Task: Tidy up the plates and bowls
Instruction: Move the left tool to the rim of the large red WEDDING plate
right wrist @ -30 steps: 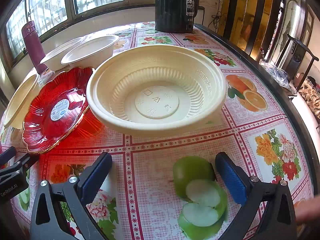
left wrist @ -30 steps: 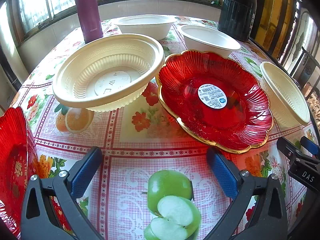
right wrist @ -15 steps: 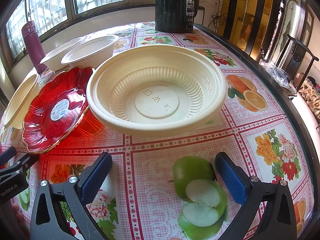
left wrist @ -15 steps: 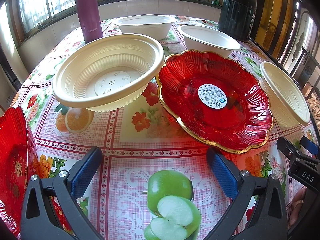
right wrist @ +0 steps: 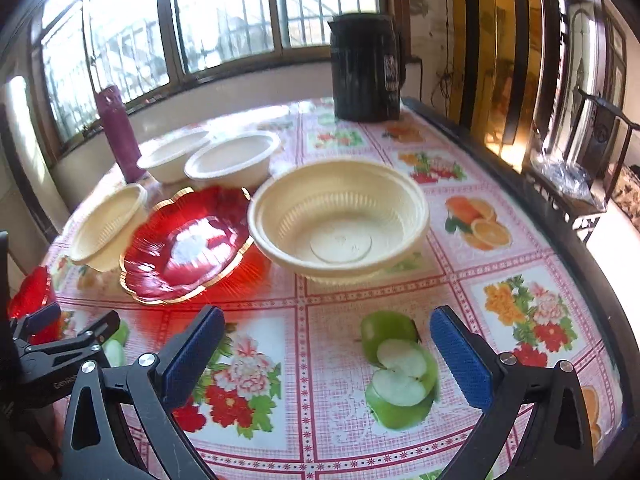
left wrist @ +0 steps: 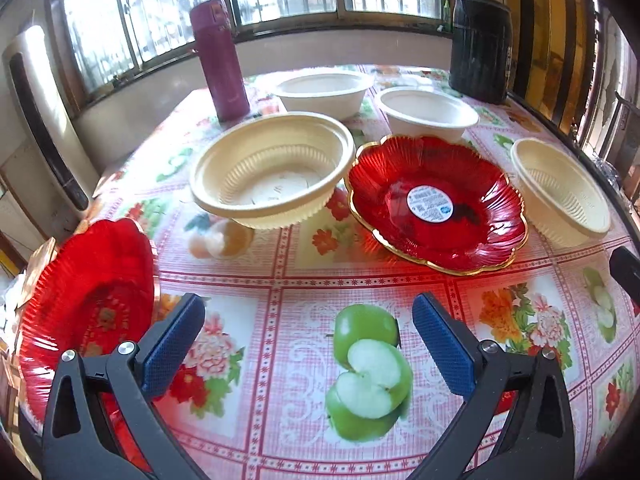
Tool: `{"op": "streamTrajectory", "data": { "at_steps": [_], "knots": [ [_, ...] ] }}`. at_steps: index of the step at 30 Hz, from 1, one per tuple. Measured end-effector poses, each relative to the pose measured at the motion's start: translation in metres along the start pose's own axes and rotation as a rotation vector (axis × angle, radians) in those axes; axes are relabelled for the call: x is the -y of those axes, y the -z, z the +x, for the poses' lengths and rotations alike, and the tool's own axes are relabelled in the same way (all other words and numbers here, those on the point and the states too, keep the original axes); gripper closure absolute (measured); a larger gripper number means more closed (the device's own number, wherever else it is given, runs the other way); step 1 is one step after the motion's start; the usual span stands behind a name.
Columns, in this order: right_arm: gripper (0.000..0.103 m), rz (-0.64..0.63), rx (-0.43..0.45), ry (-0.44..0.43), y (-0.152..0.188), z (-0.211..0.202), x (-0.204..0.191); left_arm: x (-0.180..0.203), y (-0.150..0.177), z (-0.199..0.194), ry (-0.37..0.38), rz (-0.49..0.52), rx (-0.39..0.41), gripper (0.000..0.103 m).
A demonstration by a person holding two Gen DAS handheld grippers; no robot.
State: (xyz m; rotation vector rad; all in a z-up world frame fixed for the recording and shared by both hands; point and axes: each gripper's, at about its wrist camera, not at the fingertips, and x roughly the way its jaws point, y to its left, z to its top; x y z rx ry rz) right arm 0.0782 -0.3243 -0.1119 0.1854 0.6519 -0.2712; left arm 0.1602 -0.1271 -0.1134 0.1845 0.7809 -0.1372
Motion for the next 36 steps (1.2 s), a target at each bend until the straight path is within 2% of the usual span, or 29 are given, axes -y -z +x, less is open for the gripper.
{"op": "streamTrajectory", "data": {
  "at_steps": [4, 9, 16, 23, 26, 27, 31, 36],
  "knots": [
    [0.000, -0.056, 0.121, -0.072, -0.007, -0.042, -0.020, -0.021, 0.007, -0.051, -0.034, -0.045, 0.110, 0.000],
    [0.000, -0.111, 0.219, -0.123, -0.009, -0.079, -0.052, -0.049, 0.016, -0.098, -0.042, -0.106, 0.202, 0.000],
    [0.000, -0.129, 0.249, -0.205, 0.001, -0.108, -0.079, -0.076, 0.024, -0.133, -0.053, -0.144, 0.261, 0.000],
    [0.000, -0.174, 0.271, -0.235, 0.004, -0.123, -0.111, -0.100, 0.039, -0.143, -0.088, -0.178, 0.292, 0.000],
    [0.000, -0.178, 0.278, -0.239, 0.005, -0.125, -0.119, -0.111, 0.046, -0.150, -0.098, -0.201, 0.345, 0.000],
    [0.000, -0.180, 0.277, -0.241, 0.006, -0.126, -0.122, -0.114, 0.048, -0.152, -0.104, -0.207, 0.360, 0.003],
    [0.000, -0.193, 0.264, -0.247, 0.010, -0.124, -0.131, -0.123, 0.048, -0.145, -0.141, -0.215, 0.321, 0.005],
    [0.000, -0.215, 0.261, -0.251, 0.011, -0.124, -0.143, -0.139, 0.054, -0.134, -0.120, -0.285, 0.263, 0.005]
  ]
}}
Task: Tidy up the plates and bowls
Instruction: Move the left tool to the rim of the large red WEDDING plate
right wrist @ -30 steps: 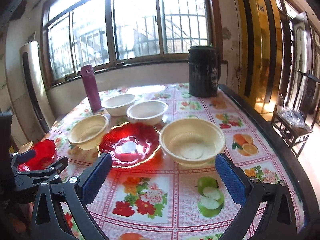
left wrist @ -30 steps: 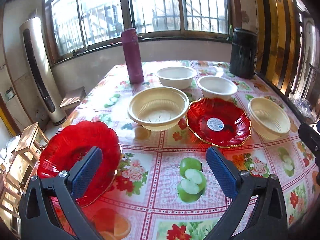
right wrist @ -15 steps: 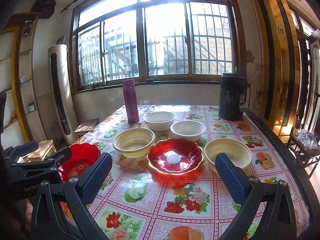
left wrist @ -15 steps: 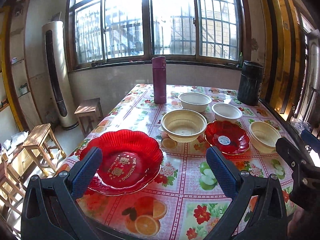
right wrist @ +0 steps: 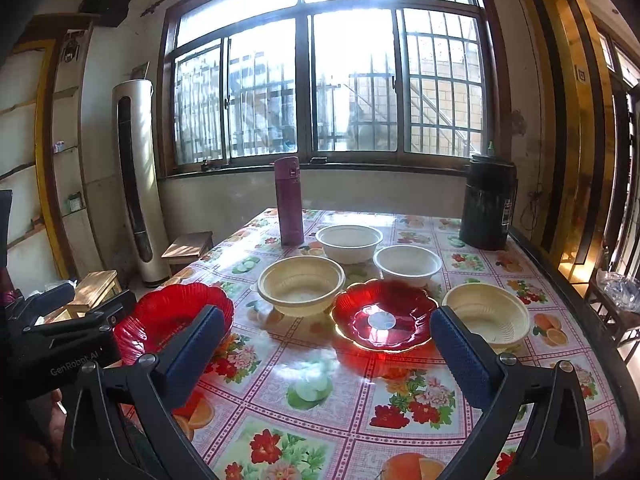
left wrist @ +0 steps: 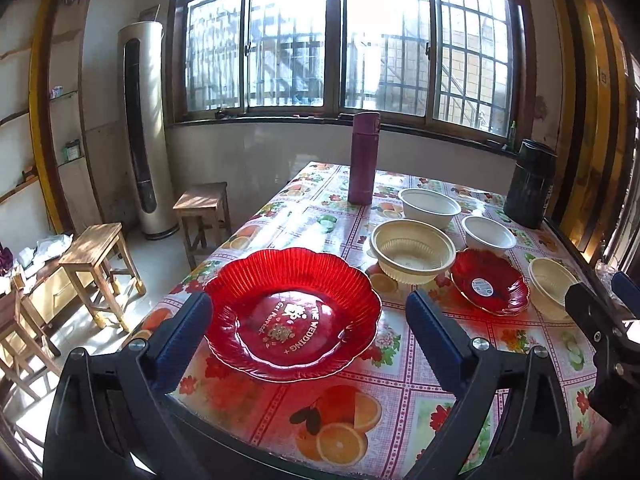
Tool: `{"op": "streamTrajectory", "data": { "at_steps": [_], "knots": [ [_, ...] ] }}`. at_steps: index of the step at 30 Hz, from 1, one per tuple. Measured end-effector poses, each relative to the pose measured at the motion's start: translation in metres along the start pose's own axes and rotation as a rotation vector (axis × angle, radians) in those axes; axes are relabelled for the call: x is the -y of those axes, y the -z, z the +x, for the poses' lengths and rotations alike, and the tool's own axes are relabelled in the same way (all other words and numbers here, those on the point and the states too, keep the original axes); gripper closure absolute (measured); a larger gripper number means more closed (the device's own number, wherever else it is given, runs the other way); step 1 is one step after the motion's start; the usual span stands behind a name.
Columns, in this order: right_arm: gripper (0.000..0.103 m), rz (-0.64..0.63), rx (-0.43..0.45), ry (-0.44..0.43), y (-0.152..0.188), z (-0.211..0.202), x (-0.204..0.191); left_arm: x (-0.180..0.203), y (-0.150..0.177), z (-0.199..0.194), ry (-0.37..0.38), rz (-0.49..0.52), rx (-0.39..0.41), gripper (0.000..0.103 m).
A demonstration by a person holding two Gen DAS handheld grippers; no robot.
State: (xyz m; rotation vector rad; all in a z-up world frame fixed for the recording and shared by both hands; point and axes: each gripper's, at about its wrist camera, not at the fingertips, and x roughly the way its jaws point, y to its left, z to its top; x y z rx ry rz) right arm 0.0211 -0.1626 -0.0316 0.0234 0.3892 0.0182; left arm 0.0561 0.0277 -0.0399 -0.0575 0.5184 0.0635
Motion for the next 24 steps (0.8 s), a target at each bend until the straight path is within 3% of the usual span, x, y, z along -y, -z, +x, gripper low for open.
{"op": "streamTrajectory", "data": {
  "at_steps": [14, 18, 21, 24],
  "knots": [
    [0.000, -0.047, -0.024, -0.005, -0.006, 0.024, -0.015, -0.012, 0.003, 0.018, -0.010, -0.010, -0.060, 0.005],
    [0.000, -0.032, -0.079, 0.035, 0.006, 0.042, 0.012, 0.003, 0.001, 0.033, 0.051, 0.034, -0.141, 0.005],
    [0.000, 0.031, -0.161, 0.002, 0.012, 0.061, 0.038, 0.011, -0.001, 0.041, 0.044, 0.114, -0.168, 0.005],
    [0.000, 0.051, -0.186, -0.035, 0.013, 0.077, 0.045, -0.006, -0.005, 0.049, 0.033, 0.052, -0.188, 0.005]
  ]
}}
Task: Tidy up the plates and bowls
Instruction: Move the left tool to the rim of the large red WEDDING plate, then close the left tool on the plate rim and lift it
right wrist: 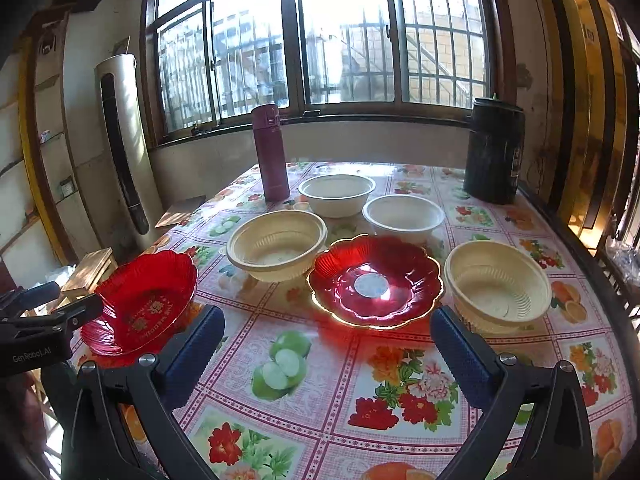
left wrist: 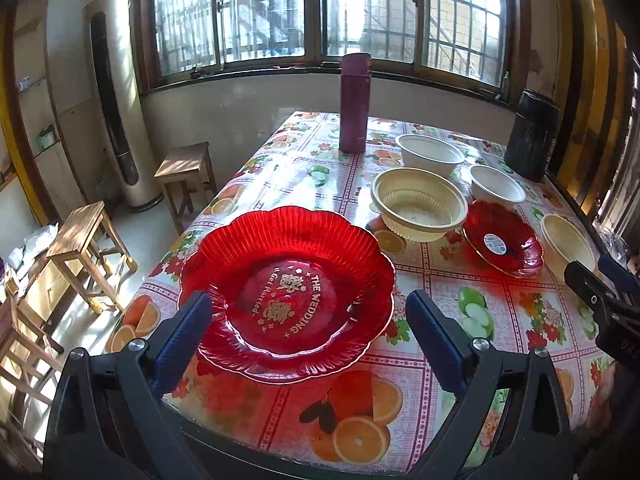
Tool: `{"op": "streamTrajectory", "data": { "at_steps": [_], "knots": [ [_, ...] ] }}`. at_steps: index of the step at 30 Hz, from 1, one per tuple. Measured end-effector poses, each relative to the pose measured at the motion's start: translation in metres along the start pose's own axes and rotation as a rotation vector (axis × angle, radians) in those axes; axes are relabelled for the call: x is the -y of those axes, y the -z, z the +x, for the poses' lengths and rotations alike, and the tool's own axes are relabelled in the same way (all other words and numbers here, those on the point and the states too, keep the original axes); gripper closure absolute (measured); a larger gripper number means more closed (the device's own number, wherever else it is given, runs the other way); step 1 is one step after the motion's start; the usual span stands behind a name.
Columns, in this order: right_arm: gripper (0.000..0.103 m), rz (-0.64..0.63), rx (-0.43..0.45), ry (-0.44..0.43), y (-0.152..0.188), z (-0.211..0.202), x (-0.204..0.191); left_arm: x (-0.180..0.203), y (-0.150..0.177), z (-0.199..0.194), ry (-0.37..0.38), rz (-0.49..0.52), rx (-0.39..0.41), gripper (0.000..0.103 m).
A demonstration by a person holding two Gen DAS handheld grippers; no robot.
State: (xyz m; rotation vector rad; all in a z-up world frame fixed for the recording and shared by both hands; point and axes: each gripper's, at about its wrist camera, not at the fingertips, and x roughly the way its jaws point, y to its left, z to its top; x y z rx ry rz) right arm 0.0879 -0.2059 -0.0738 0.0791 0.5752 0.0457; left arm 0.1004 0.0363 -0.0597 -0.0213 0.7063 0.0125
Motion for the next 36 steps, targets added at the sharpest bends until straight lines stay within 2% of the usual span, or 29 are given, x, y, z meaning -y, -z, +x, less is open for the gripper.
{"op": "streamTrajectory", "data": {
  "at_steps": [3, 5, 7, 8, 10, 12, 14, 18, 20, 22, 25, 27, 28, 29, 30, 31, 32, 33, 34, 36],
  "knots": [
    [0.000, 0.048, -0.043, -0.003, -0.003, 0.021, 0.011, -0.007, -0.009, 0.010, 0.074, -0.085, -0.053, 0.005],
    [0.000, 0.111, -0.083, -0.026, -0.001, 0.033, 0.022, -0.001, -0.011, 0.018, 0.125, -0.065, -0.114, 0.005],
    [0.000, 0.152, -0.102, -0.063, 0.002, 0.039, 0.024, -0.004, -0.011, 0.028, 0.061, -0.038, -0.172, 0.005],
    [0.000, 0.149, -0.111, -0.095, 0.002, 0.041, 0.020, -0.011, -0.009, 0.029, 0.028, -0.047, -0.177, 0.005],
    [0.000, 0.115, -0.126, -0.169, 0.000, 0.046, 0.000, -0.035, -0.005, 0.027, -0.033, -0.078, -0.153, 0.005],
    [0.000, 0.077, -0.158, -0.245, -0.002, 0.056, -0.027, -0.058, -0.003, 0.025, -0.154, -0.099, -0.117, 0.005],
    [0.000, 0.050, -0.190, -0.290, -0.004, 0.070, -0.055, -0.076, -0.001, 0.035, -0.226, -0.108, -0.152, 0.005],
    [0.001, -0.003, -0.262, -0.295, -0.005, 0.104, -0.102, -0.099, 0.011, 0.070, -0.259, -0.143, -0.300, 0.005],
    [0.003, -0.002, -0.294, -0.276, -0.003, 0.119, -0.114, -0.107, 0.017, 0.080, -0.194, -0.200, -0.323, 0.005],
    [0.007, 0.001, -0.324, -0.255, 0.000, 0.134, -0.122, -0.108, 0.018, 0.092, -0.167, -0.219, -0.358, 0.005],
    [0.020, -0.003, -0.400, -0.228, 0.007, 0.154, -0.130, -0.104, 0.019, 0.107, -0.159, -0.207, -0.395, 0.005],
    [0.043, 0.007, -0.455, -0.226, 0.011, 0.165, -0.134, -0.102, 0.018, 0.109, -0.155, -0.198, -0.386, 0.005],
    [0.048, 0.015, -0.461, -0.220, 0.011, 0.168, -0.134, -0.101, 0.017, 0.108, -0.153, -0.189, -0.370, 0.006],
    [0.055, 0.009, -0.437, -0.200, 0.010, 0.167, -0.136, -0.101, 0.015, 0.107, -0.160, -0.175, -0.349, 0.008],
    [0.071, 0.004, -0.445, -0.194, 0.010, 0.168, -0.137, -0.100, 0.013, 0.106, -0.172, -0.157, -0.337, 0.017],
    [0.076, 0.017, -0.457, -0.220, 0.010, 0.169, -0.137, -0.100, 0.013, 0.108, -0.173, -0.144, -0.337, 0.033],
    [0.085, 0.032, -0.460, -0.238, 0.010, 0.168, -0.137, -0.101, 0.013, 0.110, -0.160, -0.144, -0.350, 0.042],
    [0.090, 0.032, -0.459, -0.242, 0.011, 0.167, -0.139, -0.101, 0.013, 0.109, -0.161, -0.137, -0.339, 0.049],
    [0.090, 0.017, -0.453, -0.231, 0.011, 0.166, -0.142, -0.101, 0.013, 0.108, -0.150, -0.128, -0.325, 0.061],
    [0.090, -0.003, -0.449, -0.231, 0.013, 0.162, -0.149, -0.101, 0.014, 0.109, -0.095, -0.141, -0.340, 0.076]
  ]
}}
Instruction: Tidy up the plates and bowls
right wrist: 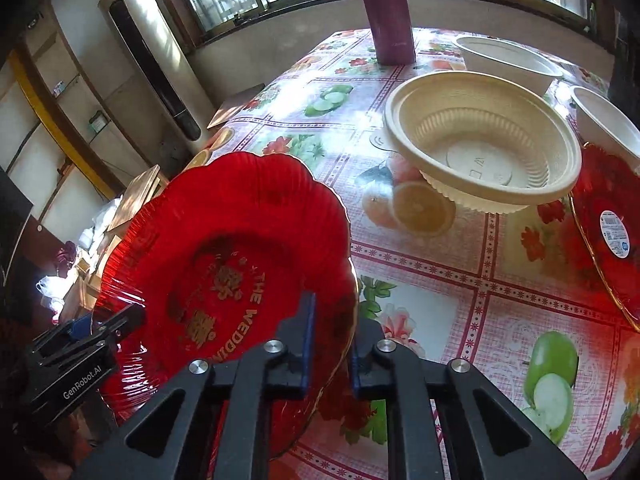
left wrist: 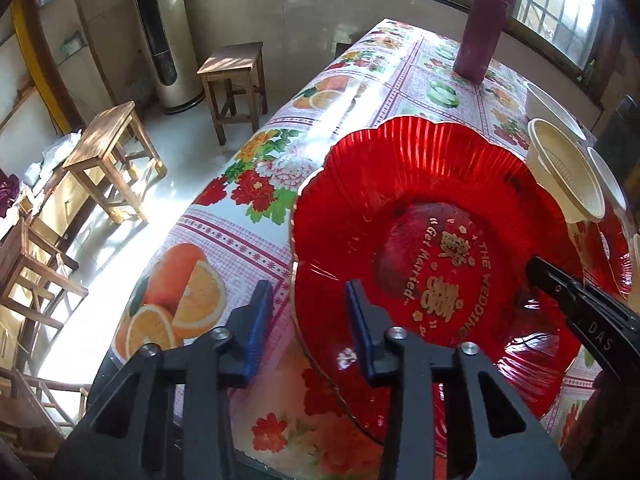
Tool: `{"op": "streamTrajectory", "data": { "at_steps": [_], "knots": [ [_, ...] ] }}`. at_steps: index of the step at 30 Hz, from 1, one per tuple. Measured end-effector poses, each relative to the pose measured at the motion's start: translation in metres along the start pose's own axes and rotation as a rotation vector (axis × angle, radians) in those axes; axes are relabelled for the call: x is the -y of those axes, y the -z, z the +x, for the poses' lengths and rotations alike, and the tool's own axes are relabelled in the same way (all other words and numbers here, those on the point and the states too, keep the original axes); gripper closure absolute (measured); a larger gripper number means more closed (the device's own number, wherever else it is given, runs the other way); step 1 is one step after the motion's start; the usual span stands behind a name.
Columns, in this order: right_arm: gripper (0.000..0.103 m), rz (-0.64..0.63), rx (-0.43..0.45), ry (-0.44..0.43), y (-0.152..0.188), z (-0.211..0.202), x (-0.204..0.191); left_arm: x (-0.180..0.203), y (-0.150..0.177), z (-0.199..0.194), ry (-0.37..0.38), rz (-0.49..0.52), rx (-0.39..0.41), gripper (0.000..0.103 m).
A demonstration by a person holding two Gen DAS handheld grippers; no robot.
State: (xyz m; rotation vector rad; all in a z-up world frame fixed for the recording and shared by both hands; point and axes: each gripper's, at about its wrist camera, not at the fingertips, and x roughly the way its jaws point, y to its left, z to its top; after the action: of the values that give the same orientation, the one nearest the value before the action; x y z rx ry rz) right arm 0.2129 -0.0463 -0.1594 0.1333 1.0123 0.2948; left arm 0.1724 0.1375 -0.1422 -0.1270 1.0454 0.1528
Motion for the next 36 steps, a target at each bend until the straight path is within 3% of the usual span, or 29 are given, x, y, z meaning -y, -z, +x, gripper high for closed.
{"op": "streamTrajectory", "data": {
  "at_steps": [5, 11, 12, 14, 16, 18, 20, 21, 23, 26, 30, 33, 36],
  "knots": [
    [0.090, -0.026, -0.003, -0.006, 0.012, -0.004, -0.017, 0.000, 0.013, -0.007, -0.027, 0.029, -0.001, 0.077],
    [0.085, -0.090, -0.050, -0.087, 0.042, -0.016, -0.043, -0.028, 0.042, -0.029, -0.072, 0.032, -0.011, 0.077],
    [0.085, -0.093, -0.061, -0.104, 0.046, -0.019, -0.046, -0.033, 0.046, -0.034, -0.100, 0.031, -0.007, 0.074],
    [0.082, -0.092, -0.044, -0.127, 0.050, -0.031, -0.042, -0.043, 0.054, -0.050, -0.180, 0.033, 0.027, 0.053],
    [0.072, -0.090, 0.014, -0.120, 0.053, -0.054, -0.029, -0.051, 0.066, -0.076, -0.261, 0.051, 0.113, 0.024],
    [0.047, -0.074, 0.081, -0.130, 0.056, -0.084, -0.003, -0.055, 0.077, -0.107, -0.361, 0.089, 0.227, 0.022],
    [0.039, -0.038, 0.164, -0.106, 0.060, -0.118, 0.031, -0.052, 0.081, -0.136, -0.432, 0.124, 0.332, 0.022],
    [0.038, -0.017, 0.197, -0.085, 0.062, -0.132, 0.050, -0.049, 0.079, -0.151, -0.425, 0.129, 0.376, 0.022],
    [0.038, 0.046, 0.229, -0.042, 0.063, -0.155, 0.088, -0.033, 0.068, -0.179, -0.321, 0.129, 0.443, 0.021],
    [0.036, 0.185, 0.232, -0.057, 0.061, -0.169, 0.149, 0.015, 0.048, -0.203, -0.036, 0.173, 0.489, 0.016],
    [0.036, 0.332, 0.240, -0.088, 0.059, -0.169, 0.208, 0.109, 0.016, -0.176, 0.226, 0.261, 0.341, 0.016],
    [0.039, 0.430, 0.231, -0.126, 0.054, -0.154, 0.239, 0.181, -0.003, -0.129, 0.300, 0.290, 0.169, 0.016],
    [0.044, 0.534, 0.220, -0.166, 0.053, -0.141, 0.268, 0.235, -0.012, -0.086, 0.270, 0.296, 0.053, 0.016]
  ]
}}
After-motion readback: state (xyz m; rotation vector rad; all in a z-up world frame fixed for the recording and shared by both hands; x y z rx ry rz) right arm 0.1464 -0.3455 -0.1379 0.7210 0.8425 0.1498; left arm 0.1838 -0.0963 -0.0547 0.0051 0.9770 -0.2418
